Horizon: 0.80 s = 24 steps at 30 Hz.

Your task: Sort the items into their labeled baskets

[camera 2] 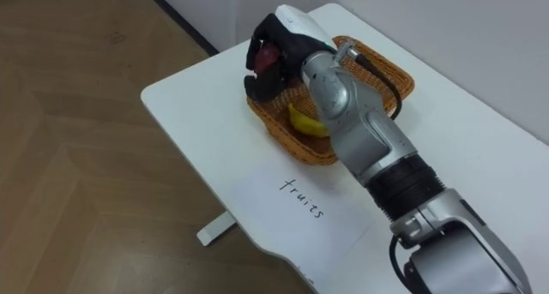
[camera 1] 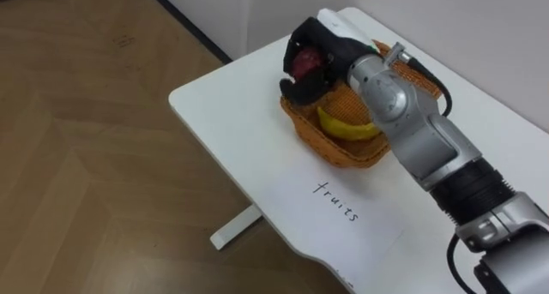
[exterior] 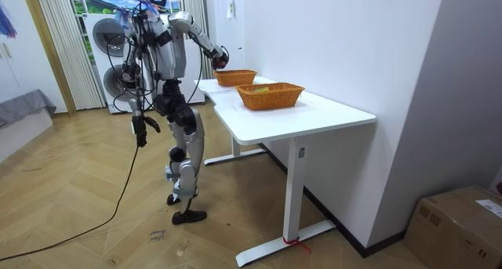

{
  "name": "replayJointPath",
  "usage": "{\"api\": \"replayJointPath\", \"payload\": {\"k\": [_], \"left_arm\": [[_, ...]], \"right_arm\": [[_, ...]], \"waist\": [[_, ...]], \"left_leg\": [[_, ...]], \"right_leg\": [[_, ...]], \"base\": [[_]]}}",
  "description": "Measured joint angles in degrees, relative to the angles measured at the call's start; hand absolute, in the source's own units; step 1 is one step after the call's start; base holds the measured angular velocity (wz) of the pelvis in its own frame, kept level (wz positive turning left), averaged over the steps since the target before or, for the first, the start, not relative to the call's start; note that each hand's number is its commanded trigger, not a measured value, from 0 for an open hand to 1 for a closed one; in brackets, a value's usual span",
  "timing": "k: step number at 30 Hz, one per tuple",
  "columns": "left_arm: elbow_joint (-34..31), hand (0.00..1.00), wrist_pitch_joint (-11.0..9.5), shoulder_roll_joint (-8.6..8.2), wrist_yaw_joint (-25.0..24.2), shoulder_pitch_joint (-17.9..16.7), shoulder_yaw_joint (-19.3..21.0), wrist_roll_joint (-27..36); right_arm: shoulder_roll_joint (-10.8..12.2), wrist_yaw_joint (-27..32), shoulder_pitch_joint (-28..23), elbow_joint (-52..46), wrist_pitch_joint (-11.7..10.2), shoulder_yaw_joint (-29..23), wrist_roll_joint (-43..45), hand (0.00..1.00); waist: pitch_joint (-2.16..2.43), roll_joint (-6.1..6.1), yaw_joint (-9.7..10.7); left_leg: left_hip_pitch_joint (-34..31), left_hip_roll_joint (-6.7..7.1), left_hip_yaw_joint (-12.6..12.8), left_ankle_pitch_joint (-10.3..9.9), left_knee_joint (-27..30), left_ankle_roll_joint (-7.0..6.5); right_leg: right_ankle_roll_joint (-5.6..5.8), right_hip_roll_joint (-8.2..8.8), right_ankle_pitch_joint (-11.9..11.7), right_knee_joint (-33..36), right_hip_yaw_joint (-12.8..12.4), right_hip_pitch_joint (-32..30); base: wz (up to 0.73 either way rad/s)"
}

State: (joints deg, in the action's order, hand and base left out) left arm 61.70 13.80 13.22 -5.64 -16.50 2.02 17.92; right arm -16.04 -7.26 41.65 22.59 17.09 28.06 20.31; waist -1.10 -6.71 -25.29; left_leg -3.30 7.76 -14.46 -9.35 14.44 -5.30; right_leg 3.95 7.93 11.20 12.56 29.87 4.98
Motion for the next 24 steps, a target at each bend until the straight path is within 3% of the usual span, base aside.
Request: {"api": "replayJointPath", "payload": {"k": [15, 19, 24], "left_arm": [[0.05, 0.0, -0.04, 0.85, -1.57, -0.06, -0.11, -0.11], [0.25, 0.0, -0.06, 0.57, -1.65, -0.05, -0.13, -0.1], [0.25, 0.0, -0.16, 0.17, -1.57, -0.17, -0.19, -0.12]], "right_arm": [[-0.48, 0.0, -0.07, 1.51, -0.01, -0.62, 0.25, 0.0], [-0.5, 0.0, -0.07, 0.96, -0.2, -0.91, 0.15, 0.0], [-0.95, 0.04, -0.07, 0.95, -1.13, -3.28, -0.79, 0.0]], "waist": [[0.33, -0.04, 2.94], [0.82, 0.99, 3.54], [1.06, 2.14, 4.34]], "left_leg": [[0.15, 0.05, 0.28, 0.0, 0.49, 0.02], [0.69, 0.06, 0.55, -0.01, 0.44, 0.0], [1.01, 0.04, 0.86, 0.04, 0.29, -0.05]], "right_leg": [[-0.03, -0.03, -0.02, 0.05, -0.24, 0.55], [-0.03, -0.01, -0.02, 0.08, -0.84, 0.83], [-0.03, 0.05, -0.02, 0.08, -0.81, 1.02]], "base": [[-0.01], [-0.03], [-0.03]]}}
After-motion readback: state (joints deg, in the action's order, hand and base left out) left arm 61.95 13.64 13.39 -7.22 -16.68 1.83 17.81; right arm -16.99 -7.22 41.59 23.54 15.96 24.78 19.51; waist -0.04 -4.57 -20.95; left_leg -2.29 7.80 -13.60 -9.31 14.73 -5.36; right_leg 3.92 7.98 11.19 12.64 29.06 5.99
